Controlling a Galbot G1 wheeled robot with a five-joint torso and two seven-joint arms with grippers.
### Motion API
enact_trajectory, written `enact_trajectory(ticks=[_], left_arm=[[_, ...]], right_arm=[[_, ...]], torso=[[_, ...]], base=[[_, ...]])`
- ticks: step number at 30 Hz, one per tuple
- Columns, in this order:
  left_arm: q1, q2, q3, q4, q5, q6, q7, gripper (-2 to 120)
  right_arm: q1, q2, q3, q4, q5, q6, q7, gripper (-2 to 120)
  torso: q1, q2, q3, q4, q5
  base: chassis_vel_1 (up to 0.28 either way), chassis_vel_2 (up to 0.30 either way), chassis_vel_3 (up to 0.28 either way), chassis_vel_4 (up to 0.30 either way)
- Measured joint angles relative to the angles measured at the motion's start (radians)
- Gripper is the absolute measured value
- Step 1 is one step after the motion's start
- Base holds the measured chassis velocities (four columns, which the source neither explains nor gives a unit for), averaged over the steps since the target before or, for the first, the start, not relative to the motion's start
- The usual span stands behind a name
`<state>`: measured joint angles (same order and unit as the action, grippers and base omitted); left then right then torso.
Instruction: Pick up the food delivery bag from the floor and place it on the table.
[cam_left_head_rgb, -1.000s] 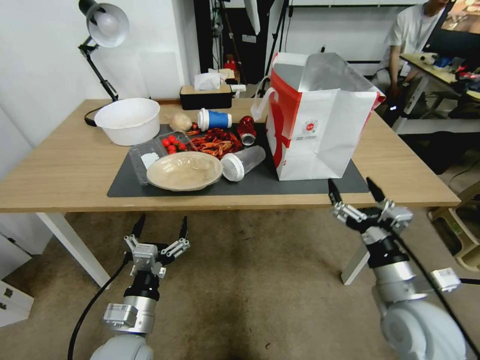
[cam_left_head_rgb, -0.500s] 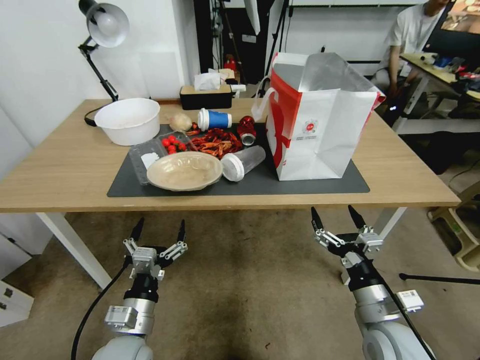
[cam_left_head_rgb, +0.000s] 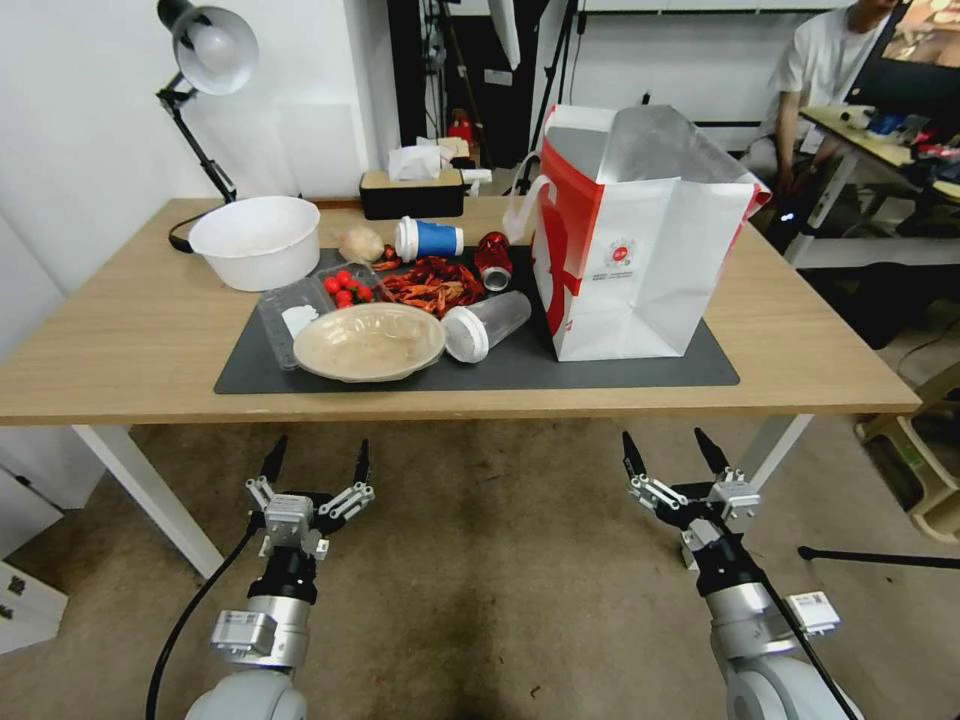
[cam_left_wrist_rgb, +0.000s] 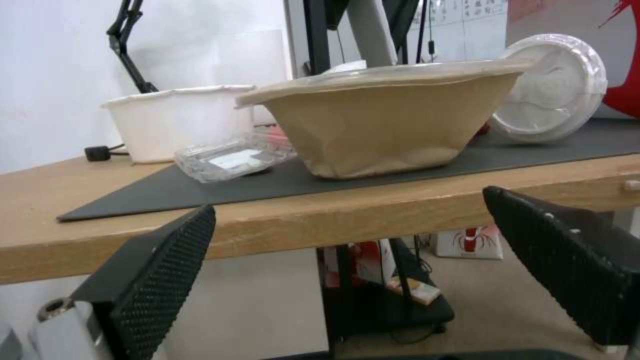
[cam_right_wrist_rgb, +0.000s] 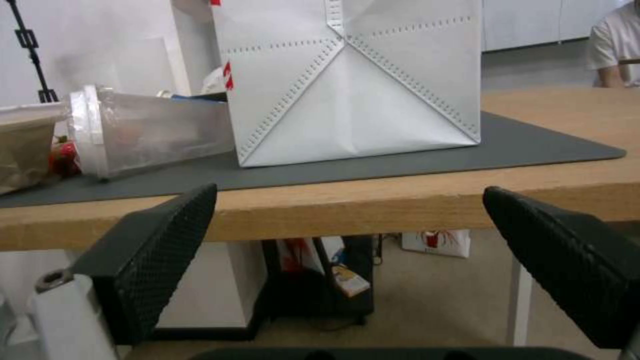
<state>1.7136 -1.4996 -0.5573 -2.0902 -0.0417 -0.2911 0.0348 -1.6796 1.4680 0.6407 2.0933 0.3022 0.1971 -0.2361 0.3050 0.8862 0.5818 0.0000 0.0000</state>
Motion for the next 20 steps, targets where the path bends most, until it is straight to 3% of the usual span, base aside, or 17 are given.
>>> enact_trajectory(ticks=[20], left_arm=[[0.000,0.000,0.001,-0.001,0.000,0.001,-0.001,100]], right_arm=[[0.001,-0.001,0.001,0.000,0.001,0.000,0.000,100]], torso=[[0.000,0.000,0.000,0.0000,0.0001]], base=[[0.000,0.000,0.000,0.000]])
